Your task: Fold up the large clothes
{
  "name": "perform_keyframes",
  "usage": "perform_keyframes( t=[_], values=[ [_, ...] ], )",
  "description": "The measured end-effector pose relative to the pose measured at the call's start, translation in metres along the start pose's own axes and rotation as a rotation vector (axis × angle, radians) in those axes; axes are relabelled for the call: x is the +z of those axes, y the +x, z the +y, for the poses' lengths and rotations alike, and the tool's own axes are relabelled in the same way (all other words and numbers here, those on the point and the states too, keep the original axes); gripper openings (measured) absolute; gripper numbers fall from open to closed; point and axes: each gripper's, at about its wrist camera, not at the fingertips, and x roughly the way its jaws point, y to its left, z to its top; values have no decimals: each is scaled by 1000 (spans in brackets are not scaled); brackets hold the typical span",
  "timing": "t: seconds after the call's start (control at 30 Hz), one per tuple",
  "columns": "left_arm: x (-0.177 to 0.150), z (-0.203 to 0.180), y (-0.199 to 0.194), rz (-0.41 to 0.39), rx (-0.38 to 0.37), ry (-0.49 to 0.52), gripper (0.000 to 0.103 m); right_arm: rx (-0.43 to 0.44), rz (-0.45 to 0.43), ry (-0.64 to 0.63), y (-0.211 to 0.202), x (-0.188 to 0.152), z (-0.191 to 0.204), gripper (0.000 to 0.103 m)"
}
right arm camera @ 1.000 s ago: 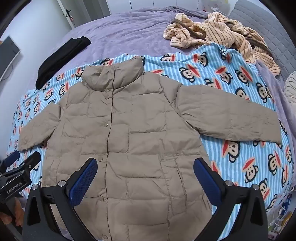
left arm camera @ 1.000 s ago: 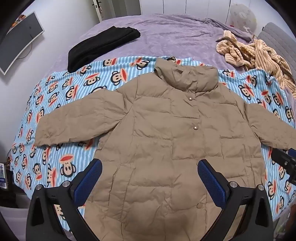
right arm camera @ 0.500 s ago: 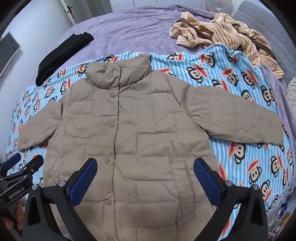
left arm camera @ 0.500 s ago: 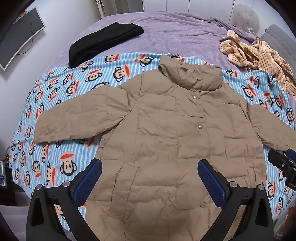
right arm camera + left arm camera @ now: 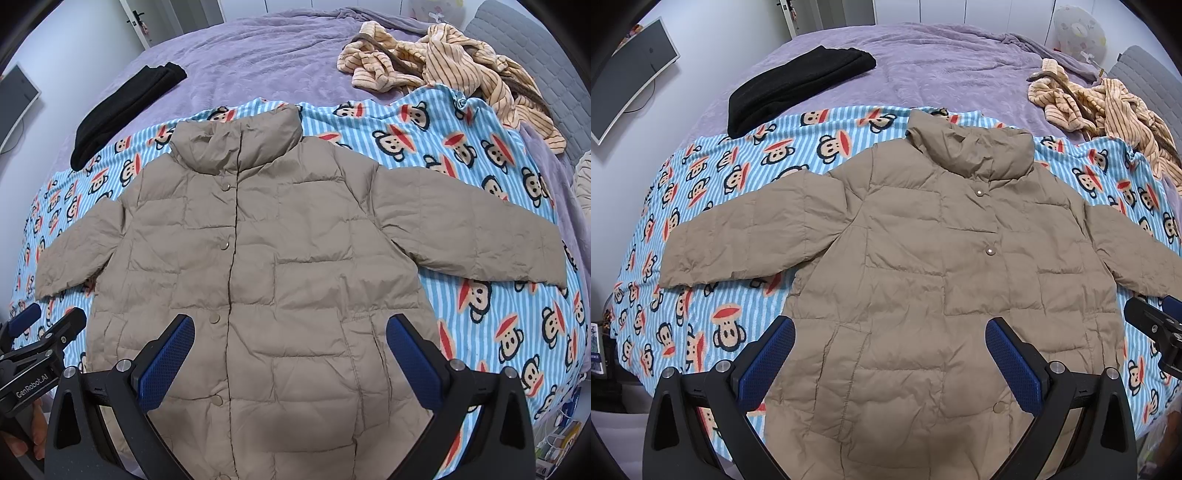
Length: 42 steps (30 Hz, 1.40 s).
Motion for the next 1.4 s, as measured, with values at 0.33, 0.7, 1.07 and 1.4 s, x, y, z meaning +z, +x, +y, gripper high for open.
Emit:
perform_keyframes(
  t=[0.33,0.7,1.07,1.4],
  values=[
    [1,0,0,1,0,-1,103,-1,1,1,0,0,0,103],
    [-1,0,0,2,3,3,103,1,4,0,0,1,0,103],
    [-2,1,2,7,7,7,103,2,5,2,0,1,0,103],
    [-1,1,3,13,10,9,103,2,7,2,1,1,2,103]
  ],
)
